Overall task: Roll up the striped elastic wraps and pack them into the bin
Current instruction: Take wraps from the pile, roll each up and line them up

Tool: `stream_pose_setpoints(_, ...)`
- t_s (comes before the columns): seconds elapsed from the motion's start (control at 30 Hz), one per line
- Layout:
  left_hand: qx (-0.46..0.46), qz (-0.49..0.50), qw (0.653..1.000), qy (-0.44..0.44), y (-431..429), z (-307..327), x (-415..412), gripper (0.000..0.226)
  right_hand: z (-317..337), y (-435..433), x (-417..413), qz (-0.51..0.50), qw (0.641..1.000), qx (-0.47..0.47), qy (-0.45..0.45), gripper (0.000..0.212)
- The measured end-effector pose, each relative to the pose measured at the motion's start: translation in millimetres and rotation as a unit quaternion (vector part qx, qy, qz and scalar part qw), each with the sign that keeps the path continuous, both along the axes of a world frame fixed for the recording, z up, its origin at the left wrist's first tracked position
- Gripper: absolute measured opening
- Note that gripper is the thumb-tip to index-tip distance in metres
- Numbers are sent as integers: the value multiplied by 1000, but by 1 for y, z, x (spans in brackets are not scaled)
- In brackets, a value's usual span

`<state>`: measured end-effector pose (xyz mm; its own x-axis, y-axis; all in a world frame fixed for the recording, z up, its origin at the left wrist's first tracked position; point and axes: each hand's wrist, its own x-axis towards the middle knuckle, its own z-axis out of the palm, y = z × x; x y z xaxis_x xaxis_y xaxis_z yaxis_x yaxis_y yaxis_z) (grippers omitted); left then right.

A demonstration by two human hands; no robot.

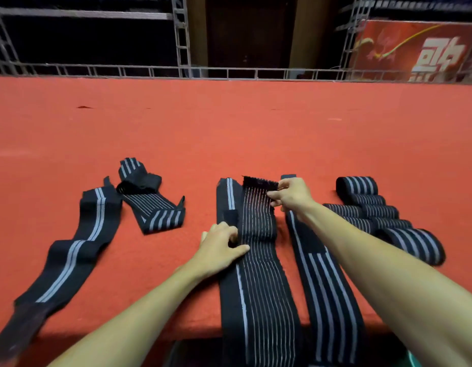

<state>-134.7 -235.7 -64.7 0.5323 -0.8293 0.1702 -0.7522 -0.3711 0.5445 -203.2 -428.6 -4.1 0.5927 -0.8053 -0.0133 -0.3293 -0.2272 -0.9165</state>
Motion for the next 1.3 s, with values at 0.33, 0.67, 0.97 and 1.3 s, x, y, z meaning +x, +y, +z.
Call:
stream_pose_setpoints(0.33,-77,-1,997,-14,0,-24,13,28,-39,3,27,-35,997,-7,63,33)
stream_pose_setpoints(0.67,-183,97,971,-121,79,4,91,18,-21,55,66,113,962,-223,109,26)
stream_pose_setpoints(0.97,-78,235,969,2,95,-18,128,26,-27,106,149,235,930,-226,170,23)
stream_pose_setpoints(1.3,-207,161,959,105,104,-14,128,41,-40,125,224,208,925,-177,266,35)
